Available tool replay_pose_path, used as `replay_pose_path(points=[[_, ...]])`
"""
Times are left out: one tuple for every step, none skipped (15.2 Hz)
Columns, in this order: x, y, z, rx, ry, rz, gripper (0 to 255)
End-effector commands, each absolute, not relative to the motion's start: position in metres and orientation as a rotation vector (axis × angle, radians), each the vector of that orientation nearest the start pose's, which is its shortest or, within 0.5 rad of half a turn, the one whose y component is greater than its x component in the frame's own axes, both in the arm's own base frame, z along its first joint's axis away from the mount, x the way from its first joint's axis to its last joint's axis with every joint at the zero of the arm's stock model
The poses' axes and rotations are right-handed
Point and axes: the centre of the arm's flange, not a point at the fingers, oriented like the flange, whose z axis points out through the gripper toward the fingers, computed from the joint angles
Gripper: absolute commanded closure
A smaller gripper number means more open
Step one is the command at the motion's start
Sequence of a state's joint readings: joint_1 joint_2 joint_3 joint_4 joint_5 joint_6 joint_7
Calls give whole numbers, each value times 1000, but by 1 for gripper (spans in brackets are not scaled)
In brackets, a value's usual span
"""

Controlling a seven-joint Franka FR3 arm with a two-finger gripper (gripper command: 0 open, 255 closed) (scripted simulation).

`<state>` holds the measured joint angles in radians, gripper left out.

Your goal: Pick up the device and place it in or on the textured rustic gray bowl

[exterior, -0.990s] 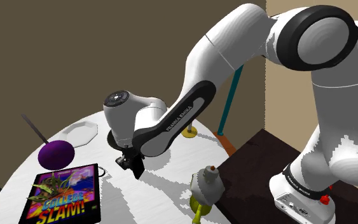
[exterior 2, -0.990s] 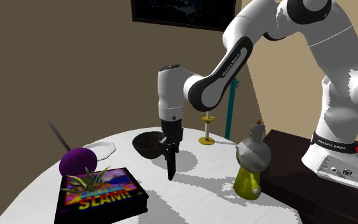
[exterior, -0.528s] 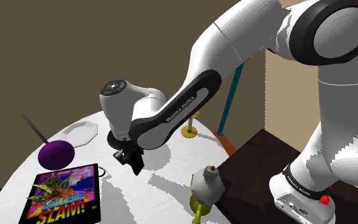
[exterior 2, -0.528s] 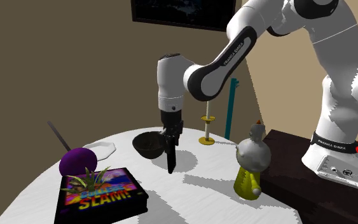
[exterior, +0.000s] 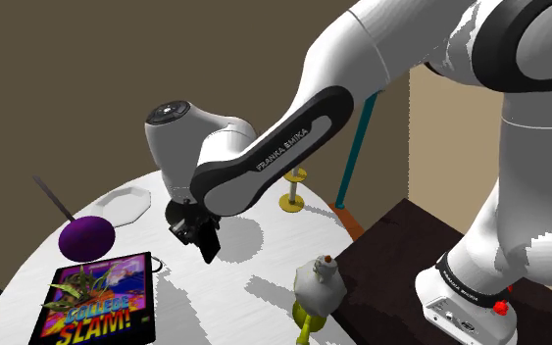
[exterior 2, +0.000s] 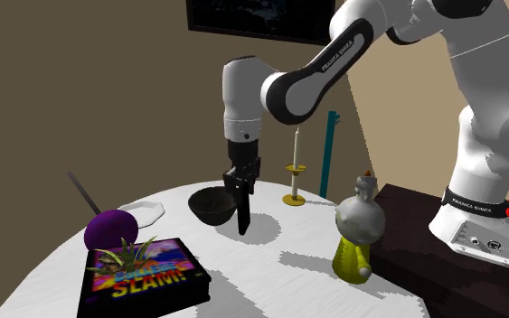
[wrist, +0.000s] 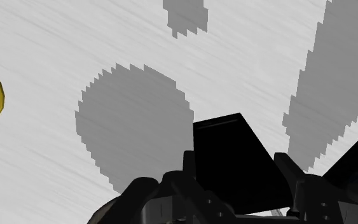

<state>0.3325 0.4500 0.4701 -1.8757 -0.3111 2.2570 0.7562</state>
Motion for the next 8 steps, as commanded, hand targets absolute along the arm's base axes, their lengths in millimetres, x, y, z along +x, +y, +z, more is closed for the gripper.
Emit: replay_pose_path(points=[[458,434,304,-3157,-328,-38,255],[458,434,310,-3157,-328,-38,255],[458,434,315,-3157,-328,-38,255],[458,434,320,-3157,-328,-38,255],[458,434,325,-3157,-328,-38,255],[458,434,331,-3157,-328,-38,255],[458,434,336,-3157,-328,-38,255],[458,434,341,-3157,-328,-38,255]])
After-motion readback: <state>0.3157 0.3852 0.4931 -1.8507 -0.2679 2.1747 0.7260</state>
